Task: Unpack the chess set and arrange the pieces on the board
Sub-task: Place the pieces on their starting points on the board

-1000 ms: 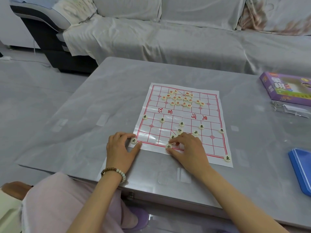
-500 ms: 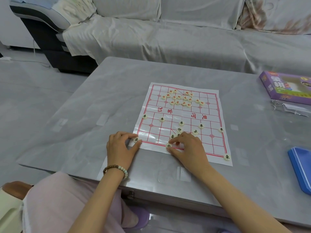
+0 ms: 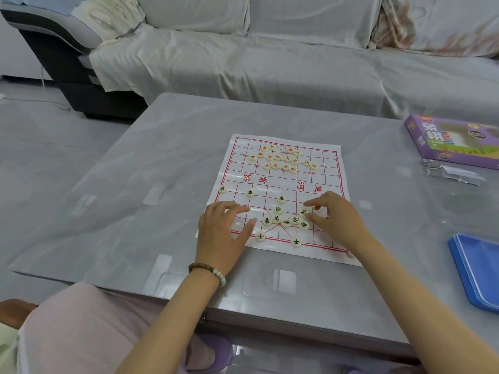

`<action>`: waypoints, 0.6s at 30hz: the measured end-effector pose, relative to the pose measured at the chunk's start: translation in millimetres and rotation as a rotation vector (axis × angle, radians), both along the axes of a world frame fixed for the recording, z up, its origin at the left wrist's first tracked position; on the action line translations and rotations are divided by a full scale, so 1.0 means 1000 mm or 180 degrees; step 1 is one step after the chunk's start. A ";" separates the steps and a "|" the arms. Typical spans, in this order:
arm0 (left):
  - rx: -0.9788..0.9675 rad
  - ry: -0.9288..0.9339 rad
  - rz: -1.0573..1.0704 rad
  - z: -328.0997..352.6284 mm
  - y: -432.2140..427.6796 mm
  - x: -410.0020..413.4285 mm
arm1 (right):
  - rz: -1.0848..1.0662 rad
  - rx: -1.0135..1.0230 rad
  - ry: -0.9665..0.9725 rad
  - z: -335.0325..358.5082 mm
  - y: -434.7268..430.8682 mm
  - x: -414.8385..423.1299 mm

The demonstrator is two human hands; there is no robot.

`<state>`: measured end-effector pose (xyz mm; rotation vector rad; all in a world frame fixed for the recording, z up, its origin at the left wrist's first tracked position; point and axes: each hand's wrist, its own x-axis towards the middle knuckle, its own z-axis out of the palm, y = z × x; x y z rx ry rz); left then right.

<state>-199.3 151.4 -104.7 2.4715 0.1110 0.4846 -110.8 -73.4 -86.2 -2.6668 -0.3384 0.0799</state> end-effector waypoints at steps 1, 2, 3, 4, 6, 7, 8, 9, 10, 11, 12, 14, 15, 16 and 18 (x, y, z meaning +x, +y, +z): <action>0.0013 0.0022 -0.0113 0.001 -0.009 0.002 | 0.0097 -0.0108 0.0041 0.000 0.000 0.001; 0.0031 0.0034 -0.0214 0.001 -0.016 0.004 | 0.0171 -0.0179 0.0050 0.000 0.000 0.002; 0.0059 0.0038 -0.0297 0.001 -0.023 0.005 | 0.0219 -0.0210 0.0041 0.000 -0.001 0.002; 0.0097 0.0064 -0.0357 0.001 -0.028 0.007 | 0.0243 -0.0189 0.0015 0.001 -0.001 0.002; 0.0226 0.0267 -0.0439 0.000 -0.035 0.010 | 0.0233 -0.0007 -0.0043 0.001 -0.002 0.000; 0.0325 0.0411 -0.0483 -0.001 -0.038 0.011 | 0.0224 0.0115 -0.0050 0.001 -0.003 -0.002; 0.0430 0.0547 -0.0532 -0.002 -0.039 0.012 | 0.0234 0.0209 -0.0045 0.000 -0.002 -0.004; 0.0523 0.0647 -0.0590 -0.004 -0.041 0.013 | 0.0260 0.0248 -0.0045 0.000 -0.002 -0.007; 0.0596 0.0701 -0.0651 -0.005 -0.042 0.014 | 0.0302 0.0246 -0.0055 -0.002 -0.001 -0.009; 0.0664 0.0726 -0.0710 -0.006 -0.043 0.014 | 0.0347 0.0228 -0.0061 -0.003 0.000 -0.012; 0.0731 0.0743 -0.0762 -0.007 -0.045 0.014 | 0.0385 0.0210 -0.0063 -0.004 0.001 -0.014; 0.0831 0.0780 -0.0822 -0.007 -0.048 0.013 | 0.0422 0.0158 -0.0079 -0.007 0.006 -0.016; 0.0846 0.0784 -0.0826 -0.007 -0.050 0.013 | 0.0420 0.0136 -0.0099 -0.008 0.008 -0.016; 0.0830 0.0782 -0.0828 -0.006 -0.052 0.013 | 0.0417 0.0128 -0.0126 -0.009 0.010 -0.016; 0.0758 0.0776 -0.0849 -0.005 -0.056 0.014 | 0.0431 0.0161 -0.0191 -0.008 0.012 -0.016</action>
